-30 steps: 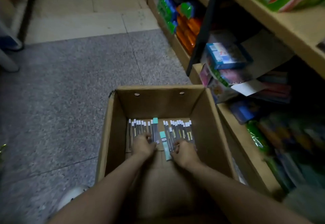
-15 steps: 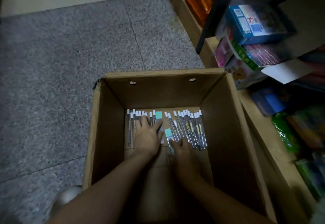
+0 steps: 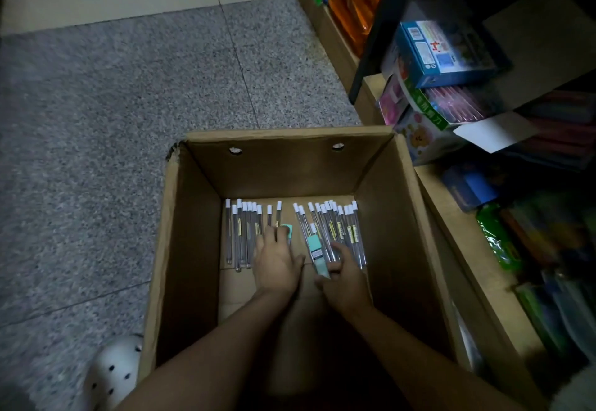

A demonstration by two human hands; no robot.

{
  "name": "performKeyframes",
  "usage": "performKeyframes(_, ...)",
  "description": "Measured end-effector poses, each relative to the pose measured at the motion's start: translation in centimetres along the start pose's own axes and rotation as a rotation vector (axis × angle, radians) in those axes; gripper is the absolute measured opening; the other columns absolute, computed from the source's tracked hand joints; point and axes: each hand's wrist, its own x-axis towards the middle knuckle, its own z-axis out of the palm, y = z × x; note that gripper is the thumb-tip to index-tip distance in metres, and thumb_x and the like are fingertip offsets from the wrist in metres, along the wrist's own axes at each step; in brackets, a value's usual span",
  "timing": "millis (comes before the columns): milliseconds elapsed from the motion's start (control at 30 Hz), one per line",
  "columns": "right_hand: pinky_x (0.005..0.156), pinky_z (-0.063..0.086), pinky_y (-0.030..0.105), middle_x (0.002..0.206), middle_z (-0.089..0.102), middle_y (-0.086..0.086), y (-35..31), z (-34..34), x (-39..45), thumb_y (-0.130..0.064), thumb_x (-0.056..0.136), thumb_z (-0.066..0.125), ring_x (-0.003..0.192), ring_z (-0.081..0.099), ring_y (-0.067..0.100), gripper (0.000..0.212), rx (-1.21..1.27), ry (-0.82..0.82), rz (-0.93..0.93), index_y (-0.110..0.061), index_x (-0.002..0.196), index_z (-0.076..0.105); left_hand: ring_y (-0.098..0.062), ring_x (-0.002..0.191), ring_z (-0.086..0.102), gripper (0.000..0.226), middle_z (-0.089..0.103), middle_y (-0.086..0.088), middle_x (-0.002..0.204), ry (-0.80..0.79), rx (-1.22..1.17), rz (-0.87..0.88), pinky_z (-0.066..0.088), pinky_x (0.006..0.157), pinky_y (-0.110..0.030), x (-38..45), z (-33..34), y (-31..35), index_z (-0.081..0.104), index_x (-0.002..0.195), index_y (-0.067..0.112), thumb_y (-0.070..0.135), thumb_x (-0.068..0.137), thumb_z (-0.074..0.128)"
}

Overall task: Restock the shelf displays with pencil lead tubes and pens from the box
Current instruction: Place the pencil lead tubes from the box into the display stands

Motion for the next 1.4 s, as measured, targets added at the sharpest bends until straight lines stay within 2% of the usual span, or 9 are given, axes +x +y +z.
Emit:
performKeyframes(100, 0.058, 0.042, 0.004, 0.112, 0.064, 0.008, -0.1, -0.9, 0.4, 0.011, 0.080, 0.066, 0.100, 0.061, 0.019, 0.090, 0.063, 0.068, 0.006, -0.022, 0.153, 0.025, -0.024, 0.123, 0.039, 0.056, 0.041, -0.004, 0.137, -0.017, 0.032, 0.073, 0.045, 0.095, -0.035, -0.3, 0.8, 0.4, 0.040, 0.135, 0.019, 0.011, 0.085, 0.065)
performKeyframes(367, 0.095, 0.052, 0.032, 0.149, 0.042, 0.007, 0.1, -0.1, 0.5, 0.022, 0.078, 0.054, 0.133, 0.044, 0.024, 0.096, 0.114, 0.068, 0.066, -0.025, 0.154, 0.021, -0.025, 0.107, 0.055, 0.040, 0.059, -0.009, 0.119, 0.010, 0.016, 0.074, 0.048, 0.086, -0.035, -1.1, 0.4, -0.9, 0.044, 0.131, 0.015, 0.003, 0.093, 0.048)
performKeyframes(533, 0.094, 0.053, 0.046, 0.156, 0.028, 0.006, -0.2, -0.2, -0.8, 0.021, 0.078, 0.053, 0.137, 0.039, 0.032, 0.103, 0.071, -0.005, 0.091, -0.036, 0.154, 0.012, -0.026, 0.110, 0.056, 0.037, 0.061, -0.011, 0.120, -0.007, -0.127, 0.038, 0.048, 0.093, -0.035, -0.8, -0.4, -0.3, 0.054, 0.128, 0.011, -0.001, 0.095, 0.045)
performKeyframes(667, 0.054, 0.055, 0.026, 0.138, 0.051, 0.007, -1.8, -1.6, -2.2, 0.018, 0.081, 0.052, 0.087, 0.063, 0.018, 0.092, 0.181, -0.064, 0.136, -0.035, 0.150, 0.022, -0.023, 0.099, 0.060, 0.050, 0.063, -0.014, 0.115, -0.117, -0.470, -0.097, 0.048, 0.084, -0.028, -0.5, -2.9, 1.1, 0.048, 0.137, 0.014, -0.006, 0.092, 0.047)
performKeyframes(867, 0.093, 0.053, 0.049, 0.125, 0.063, 0.008, -7.1, -6.6, -5.6, 0.015, 0.075, 0.062, 0.112, 0.063, 0.028, 0.099, 0.281, -0.071, -0.049, -0.033, 0.150, 0.019, -0.008, 0.061, 0.039, 0.065, 0.040, 0.000, 0.077, -0.283, -0.717, 0.050, 0.039, 0.052, -0.013, 0.0, -10.9, 5.5, 0.041, 0.140, 0.012, -0.021, 0.084, 0.049)
performKeyframes(967, 0.070, 0.060, 0.036, 0.106, 0.070, 0.005, -10.5, -10.2, -8.4, 0.016, 0.074, 0.064, 0.089, 0.071, 0.017, 0.098, 0.262, -0.039, -0.203, -0.035, 0.148, 0.025, -0.013, 0.070, 0.056, 0.060, 0.048, -0.001, 0.083, -0.347, -0.773, 0.148, 0.057, 0.061, -0.030, -1.5, -16.3, 9.0, 0.046, 0.131, 0.022, -0.017, 0.086, 0.053)
performKeyframes(1167, 0.056, 0.058, 0.030, 0.094, 0.066, 0.005, -14.8, -20.4, -16.5, 0.007, 0.076, 0.070, 0.065, 0.067, 0.009, 0.075, 0.207, 0.201, -0.480, -0.036, 0.129, 0.039, -0.012, 0.072, 0.062, 0.064, 0.057, -0.003, 0.089, -0.411, -0.757, 0.439, 0.056, 0.057, -0.023, -6.8, -25.7, 16.4, 0.044, 0.135, 0.023, -0.016, 0.086, 0.053)
performKeyframes(1300, 0.073, 0.057, 0.052, 0.089, 0.066, 0.014, -14.7, -26.5, -22.1, -0.013, 0.075, 0.079, 0.079, 0.068, 0.026, 0.063, 0.117, 0.408, -0.570, -0.045, 0.112, 0.039, -0.031, 0.095, 0.064, 0.062, 0.061, -0.012, 0.103, -0.455, -0.895, 0.564, 0.055, 0.084, -0.056, -11.2, -28.7, 21.1, 0.052, 0.126, 0.032, -0.017, 0.088, 0.050)
performKeyframes(1400, 0.073, 0.057, 0.056, 0.092, 0.063, 0.013, -14.0, -29.6, -25.9, -0.011, 0.080, 0.076, 0.076, 0.071, 0.030, 0.059, 0.090, 0.505, -0.662, -0.051, 0.104, 0.039, -0.034, 0.099, 0.065, 0.059, 0.063, -0.016, 0.111, -0.492, -0.899, 0.726, 0.060, 0.073, -0.049, -14.2, -29.4, 25.1, 0.054, 0.123, 0.037, -0.011, 0.089, 0.055)
